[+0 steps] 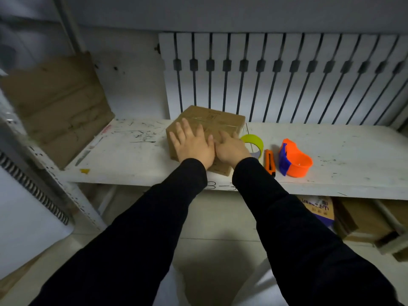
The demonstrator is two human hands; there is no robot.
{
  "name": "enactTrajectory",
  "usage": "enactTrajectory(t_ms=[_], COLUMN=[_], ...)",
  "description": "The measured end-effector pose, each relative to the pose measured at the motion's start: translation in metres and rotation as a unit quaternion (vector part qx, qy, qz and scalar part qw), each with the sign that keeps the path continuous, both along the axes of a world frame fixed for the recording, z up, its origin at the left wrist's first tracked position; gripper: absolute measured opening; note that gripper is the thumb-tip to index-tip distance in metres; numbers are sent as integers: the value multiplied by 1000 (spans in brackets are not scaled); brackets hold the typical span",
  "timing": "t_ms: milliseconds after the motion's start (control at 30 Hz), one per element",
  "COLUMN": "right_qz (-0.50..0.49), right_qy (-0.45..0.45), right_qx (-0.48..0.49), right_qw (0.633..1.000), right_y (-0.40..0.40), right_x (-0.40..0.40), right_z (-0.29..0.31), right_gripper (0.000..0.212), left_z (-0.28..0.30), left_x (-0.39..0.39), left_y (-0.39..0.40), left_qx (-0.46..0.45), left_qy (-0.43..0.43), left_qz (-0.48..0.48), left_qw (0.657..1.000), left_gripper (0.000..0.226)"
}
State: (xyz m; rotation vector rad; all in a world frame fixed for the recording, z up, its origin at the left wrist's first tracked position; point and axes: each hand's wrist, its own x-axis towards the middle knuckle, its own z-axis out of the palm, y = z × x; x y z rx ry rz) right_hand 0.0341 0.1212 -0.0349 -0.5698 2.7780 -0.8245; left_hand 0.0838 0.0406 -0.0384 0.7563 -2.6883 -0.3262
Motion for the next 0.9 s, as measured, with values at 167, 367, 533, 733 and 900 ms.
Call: enactTrajectory(t_ms=[167,367,533,733,900], right_qz=[-7,-17,-31,-39,-11], right_qy=[-37,-23,11,51,42], right_qx=[-34,-59,-103,-102,-104], right_qw=[999,998,994,993,994], right_y=[14,4,-1,2,-1], right_x=[28,30,20,-23,-56], right_z=[-7,-11,-28,-37,-42], right_gripper=[62,74,70,63,49], left_z=[-6,-15,-30,-45,-50], left_x=[26,30,10,-29,-58], left_y=[8,4,-1,2,0], left_qx=[52,88,132,151,140], left_qy=[4,6,12,6,-14], left_qz=[-3,-11,-22,-17,-44], left_qw=[999,996,991,988,989], left_gripper=[56,57,58,56,49])
